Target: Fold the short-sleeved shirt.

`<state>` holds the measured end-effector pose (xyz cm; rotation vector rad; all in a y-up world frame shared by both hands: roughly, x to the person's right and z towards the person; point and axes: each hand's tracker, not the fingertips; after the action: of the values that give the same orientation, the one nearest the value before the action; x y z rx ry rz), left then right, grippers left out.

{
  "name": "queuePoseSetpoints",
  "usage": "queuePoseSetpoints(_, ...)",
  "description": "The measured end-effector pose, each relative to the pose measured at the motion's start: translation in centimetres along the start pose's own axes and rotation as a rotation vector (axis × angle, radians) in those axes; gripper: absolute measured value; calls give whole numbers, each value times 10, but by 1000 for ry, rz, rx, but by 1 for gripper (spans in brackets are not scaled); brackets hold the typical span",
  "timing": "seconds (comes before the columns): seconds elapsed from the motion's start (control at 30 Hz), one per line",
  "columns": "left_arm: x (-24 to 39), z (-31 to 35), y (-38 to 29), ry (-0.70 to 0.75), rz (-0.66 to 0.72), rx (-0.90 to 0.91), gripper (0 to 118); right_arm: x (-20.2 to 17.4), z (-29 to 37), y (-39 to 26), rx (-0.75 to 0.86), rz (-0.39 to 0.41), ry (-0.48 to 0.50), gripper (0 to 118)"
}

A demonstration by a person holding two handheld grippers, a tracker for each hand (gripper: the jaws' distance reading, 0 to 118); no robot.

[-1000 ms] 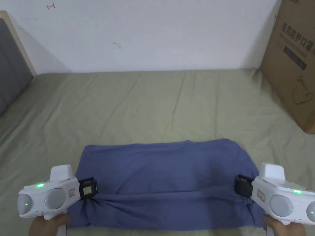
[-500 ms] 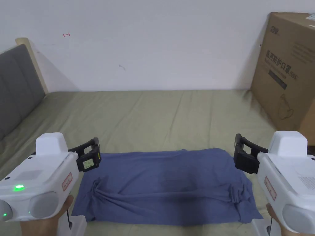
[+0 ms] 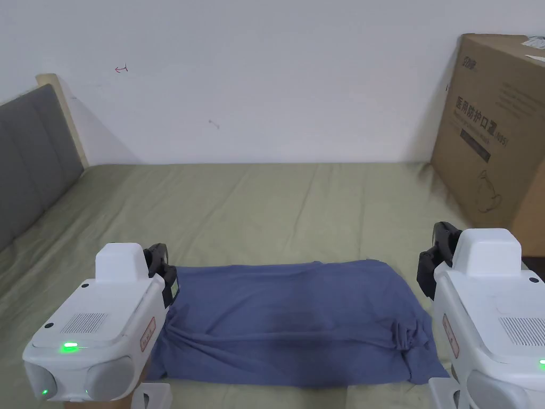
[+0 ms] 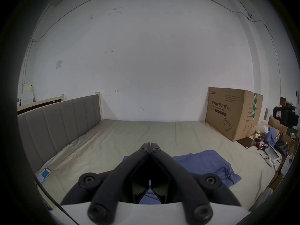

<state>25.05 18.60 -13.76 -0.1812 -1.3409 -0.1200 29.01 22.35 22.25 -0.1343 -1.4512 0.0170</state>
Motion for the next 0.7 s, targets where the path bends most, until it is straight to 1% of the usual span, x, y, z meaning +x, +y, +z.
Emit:
queuePoseSetpoints(0.17,-11,-15,-5,6,-22,-68,0,-1,-9,-3,-12,0,3,0)
queuePoseSetpoints(0.37,-40,-64,-40,41,-8,-319,0,-2,-29,-16,-58,-9,11,0)
queuePoseSetpoints(0.6,-84,-130,-109,62,92,-629,0,-7,-62,-41,-143,-11,3,0)
queuePoseSetpoints(0.63,-89,-136,-118,87,119,-654,7,-8,-67,-44,-157,-17,5,0)
queuePoseSetpoints(0.67,-93,-141,-125,84,138,-676,16,-8,-70,-47,-168,-20,6,0)
queuePoseSetpoints(0.7,-98,-147,-133,95,157,-721,33,-8,-75,-51,-179,-21,4,0)
